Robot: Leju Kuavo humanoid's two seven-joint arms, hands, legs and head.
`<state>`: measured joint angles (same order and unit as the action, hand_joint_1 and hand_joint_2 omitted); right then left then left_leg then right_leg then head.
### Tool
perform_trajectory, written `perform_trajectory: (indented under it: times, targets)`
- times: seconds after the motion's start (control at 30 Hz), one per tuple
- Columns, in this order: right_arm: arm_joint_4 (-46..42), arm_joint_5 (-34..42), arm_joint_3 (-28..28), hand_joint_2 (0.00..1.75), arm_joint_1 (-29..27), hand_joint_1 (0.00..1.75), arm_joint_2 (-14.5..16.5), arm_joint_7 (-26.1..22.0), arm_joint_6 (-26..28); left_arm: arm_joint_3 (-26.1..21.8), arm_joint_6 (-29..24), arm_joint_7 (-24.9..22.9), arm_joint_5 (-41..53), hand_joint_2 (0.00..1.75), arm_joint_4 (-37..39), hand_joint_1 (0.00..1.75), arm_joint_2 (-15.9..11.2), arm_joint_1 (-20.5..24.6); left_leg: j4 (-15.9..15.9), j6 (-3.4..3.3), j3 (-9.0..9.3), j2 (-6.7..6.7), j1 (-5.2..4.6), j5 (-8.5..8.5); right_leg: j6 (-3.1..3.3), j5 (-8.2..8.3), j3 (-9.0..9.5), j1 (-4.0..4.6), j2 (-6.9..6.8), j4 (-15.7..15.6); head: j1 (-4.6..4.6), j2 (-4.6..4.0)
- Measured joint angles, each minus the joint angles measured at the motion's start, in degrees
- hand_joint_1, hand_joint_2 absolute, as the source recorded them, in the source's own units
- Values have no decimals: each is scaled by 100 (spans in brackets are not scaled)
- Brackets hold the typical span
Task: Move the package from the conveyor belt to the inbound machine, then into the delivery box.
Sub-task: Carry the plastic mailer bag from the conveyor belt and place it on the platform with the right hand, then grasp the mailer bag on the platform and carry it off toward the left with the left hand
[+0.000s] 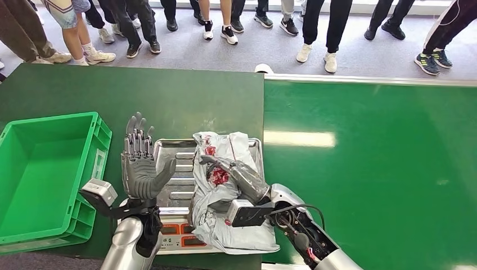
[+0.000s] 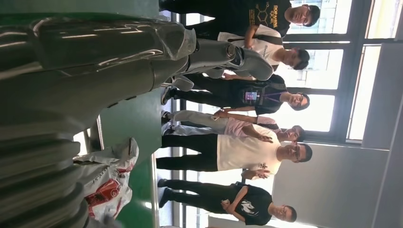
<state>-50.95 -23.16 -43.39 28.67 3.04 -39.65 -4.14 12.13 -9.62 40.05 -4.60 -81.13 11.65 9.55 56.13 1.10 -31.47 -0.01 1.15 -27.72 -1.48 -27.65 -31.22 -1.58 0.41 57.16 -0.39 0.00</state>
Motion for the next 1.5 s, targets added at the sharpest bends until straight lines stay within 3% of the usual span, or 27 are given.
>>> perform_trajectory:
  times: [0.27,0.67,0.97,1.23,1.5]
  targets:
    - [-131,271,489,175,-87,0,69,-9,20,-27,-8,1,5,175,-11,0,-6,0,0,0,0,0,0,0,0,0,-1,0,0,0,-1,0]
    - [-679,1459,1063,175,-450,0,79,-13,-593,-75,46,1,64,175,-14,0,-1,-4,0,0,0,0,0,0,0,0,-2,0,0,-1,0,0]
    - [-943,1663,1287,175,-650,0,61,-13,-850,-65,74,0,73,175,-11,0,22,13,0,0,1,1,0,0,0,0,-3,0,0,-1,-1,0]
    - [-1196,2285,1520,175,-788,0,58,-13,-1585,-27,105,0,56,175,-9,0,20,13,0,0,0,1,0,0,0,0,-3,0,0,-1,0,0]
    - [-1464,2628,1848,175,-870,0,61,-13,-1951,-22,101,0,55,175,-9,0,19,10,0,0,0,1,0,0,0,0,-2,0,0,0,-1,0]
